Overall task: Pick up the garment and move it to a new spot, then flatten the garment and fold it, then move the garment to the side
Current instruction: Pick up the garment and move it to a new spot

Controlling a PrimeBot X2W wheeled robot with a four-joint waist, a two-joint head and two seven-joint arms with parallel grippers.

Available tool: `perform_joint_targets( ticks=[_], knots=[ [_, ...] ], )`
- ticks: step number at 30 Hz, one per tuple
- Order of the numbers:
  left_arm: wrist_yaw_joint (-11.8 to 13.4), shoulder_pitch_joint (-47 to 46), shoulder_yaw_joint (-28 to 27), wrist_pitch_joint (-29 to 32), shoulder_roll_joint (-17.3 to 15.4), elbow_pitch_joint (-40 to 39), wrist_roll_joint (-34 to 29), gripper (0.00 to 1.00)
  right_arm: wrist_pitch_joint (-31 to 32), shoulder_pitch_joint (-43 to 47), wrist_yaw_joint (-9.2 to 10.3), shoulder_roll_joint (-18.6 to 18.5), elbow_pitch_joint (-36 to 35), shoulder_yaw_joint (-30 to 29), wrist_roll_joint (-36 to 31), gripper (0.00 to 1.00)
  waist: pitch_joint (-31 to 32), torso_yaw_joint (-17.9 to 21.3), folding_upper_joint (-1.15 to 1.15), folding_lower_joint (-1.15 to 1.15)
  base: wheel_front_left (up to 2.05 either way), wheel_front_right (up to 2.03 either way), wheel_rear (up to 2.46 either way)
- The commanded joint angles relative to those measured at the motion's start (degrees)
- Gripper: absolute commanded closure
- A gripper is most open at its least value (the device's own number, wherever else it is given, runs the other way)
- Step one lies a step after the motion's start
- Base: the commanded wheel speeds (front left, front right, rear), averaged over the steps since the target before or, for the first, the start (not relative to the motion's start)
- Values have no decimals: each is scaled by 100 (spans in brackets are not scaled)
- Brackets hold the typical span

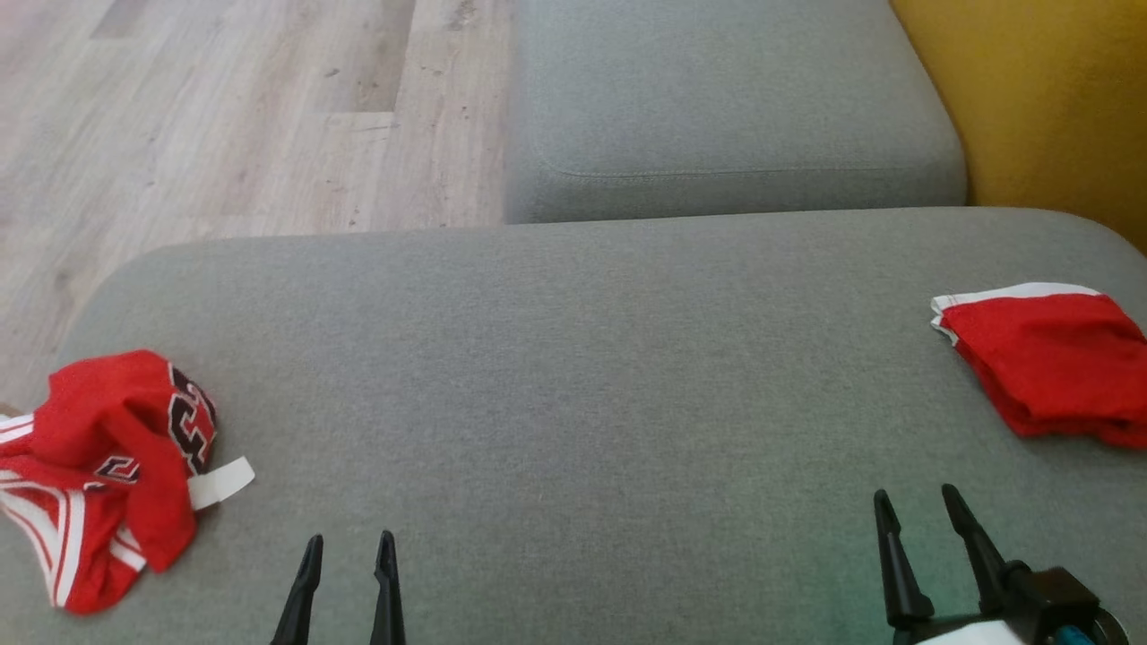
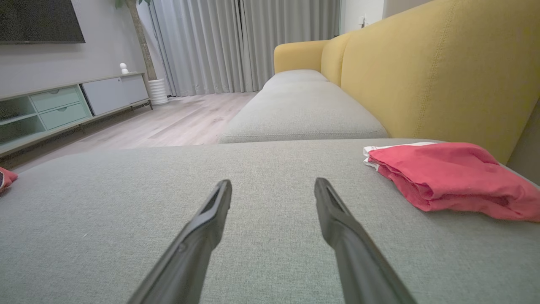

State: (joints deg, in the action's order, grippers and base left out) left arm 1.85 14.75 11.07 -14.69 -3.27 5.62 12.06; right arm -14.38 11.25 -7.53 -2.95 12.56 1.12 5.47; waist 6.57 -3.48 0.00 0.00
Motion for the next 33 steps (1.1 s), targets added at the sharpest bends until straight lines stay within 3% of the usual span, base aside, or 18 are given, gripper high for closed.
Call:
perform_joint_targets(
  ticks=[1,7,17,23,29,33],
  knots=[
    [39,-224,-164,-30,38,-147,-4,0,-62,-134,4,-31,-208,86,-22,0,5,-54,0,0,0,0,0],
    [94,-299,-158,-30,39,-151,-35,0,-62,-110,4,-24,-229,77,-30,0,-62,-452,0,0,0,0,0],
    [133,-300,-392,-30,39,-157,-91,0,-62,-163,4,-4,-230,175,49,0,-142,-1725,0,0,0,0,0],
    [179,-290,-529,-30,39,-237,-64,0,-62,-201,4,2,-199,216,63,0,-192,-2236,0,0,0,0,0],
    [302,-247,-733,-30,39,-377,31,0,-62,-270,4,-23,-178,286,12,0,-348,-2424,0,0,0,0,0],
    [252,-535,-853,-30,39,-401,-6,0,-62,-215,4,-162,-201,279,-24,0,-566,-2524,0,0,0,0,0]
  ],
)
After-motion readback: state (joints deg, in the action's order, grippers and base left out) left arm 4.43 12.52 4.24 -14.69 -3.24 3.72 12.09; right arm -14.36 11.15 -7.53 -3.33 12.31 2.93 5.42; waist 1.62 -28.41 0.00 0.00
